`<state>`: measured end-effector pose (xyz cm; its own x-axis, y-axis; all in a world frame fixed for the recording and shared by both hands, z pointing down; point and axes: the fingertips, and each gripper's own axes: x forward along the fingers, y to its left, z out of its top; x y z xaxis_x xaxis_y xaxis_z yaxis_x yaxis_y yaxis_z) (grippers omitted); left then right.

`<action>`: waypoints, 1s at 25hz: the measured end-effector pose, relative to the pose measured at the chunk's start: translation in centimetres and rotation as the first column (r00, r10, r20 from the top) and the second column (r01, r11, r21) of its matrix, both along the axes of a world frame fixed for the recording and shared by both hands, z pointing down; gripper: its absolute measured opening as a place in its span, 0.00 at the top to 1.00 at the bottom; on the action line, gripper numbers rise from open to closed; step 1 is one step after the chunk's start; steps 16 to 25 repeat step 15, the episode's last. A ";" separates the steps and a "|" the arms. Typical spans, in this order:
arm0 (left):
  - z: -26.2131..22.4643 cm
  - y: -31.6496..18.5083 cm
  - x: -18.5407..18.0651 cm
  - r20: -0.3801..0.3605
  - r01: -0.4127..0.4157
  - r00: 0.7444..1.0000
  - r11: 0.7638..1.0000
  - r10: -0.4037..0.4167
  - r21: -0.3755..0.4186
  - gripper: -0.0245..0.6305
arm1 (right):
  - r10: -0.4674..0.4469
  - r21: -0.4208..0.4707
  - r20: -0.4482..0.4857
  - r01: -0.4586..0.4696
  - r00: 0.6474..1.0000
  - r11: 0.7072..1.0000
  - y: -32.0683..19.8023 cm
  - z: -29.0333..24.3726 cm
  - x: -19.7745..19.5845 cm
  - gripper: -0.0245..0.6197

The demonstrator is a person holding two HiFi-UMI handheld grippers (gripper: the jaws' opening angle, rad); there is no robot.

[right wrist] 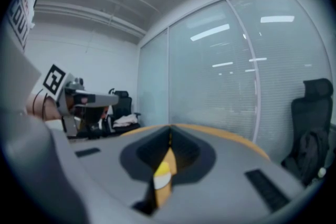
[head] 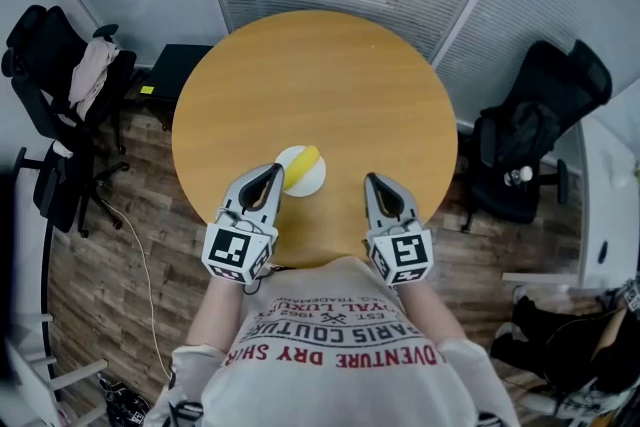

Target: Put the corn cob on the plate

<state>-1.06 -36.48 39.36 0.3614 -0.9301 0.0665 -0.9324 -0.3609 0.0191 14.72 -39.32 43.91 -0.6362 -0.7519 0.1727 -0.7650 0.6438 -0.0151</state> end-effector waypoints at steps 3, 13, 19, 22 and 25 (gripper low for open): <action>0.1 0.1 0.4 0.010 -0.008 1.000 1.000 0.008 0.000 0.91 | -0.009 -0.004 0.003 0.009 1.000 1.000 0.1 0.1 -0.1 0.92; -0.1 0.3 -0.5 0.018 0.002 1.000 1.000 -0.002 0.001 0.91 | -0.023 -0.005 0.012 0.023 1.000 1.000 0.5 -0.1 -1.0 0.92; 0.0 0.3 -0.8 0.020 0.011 1.000 1.000 -0.011 0.000 0.91 | -0.020 -0.003 0.019 0.020 1.000 1.000 0.5 -0.1 -1.2 0.92; 0.0 0.3 -0.8 0.020 0.011 1.000 1.000 -0.011 0.000 0.91 | -0.020 -0.003 0.019 0.020 1.000 1.000 0.5 -0.1 -1.2 0.92; 0.0 0.3 -0.8 0.020 0.011 1.000 1.000 -0.011 0.000 0.91 | -0.020 -0.003 0.019 0.020 1.000 1.000 0.5 -0.1 -1.2 0.92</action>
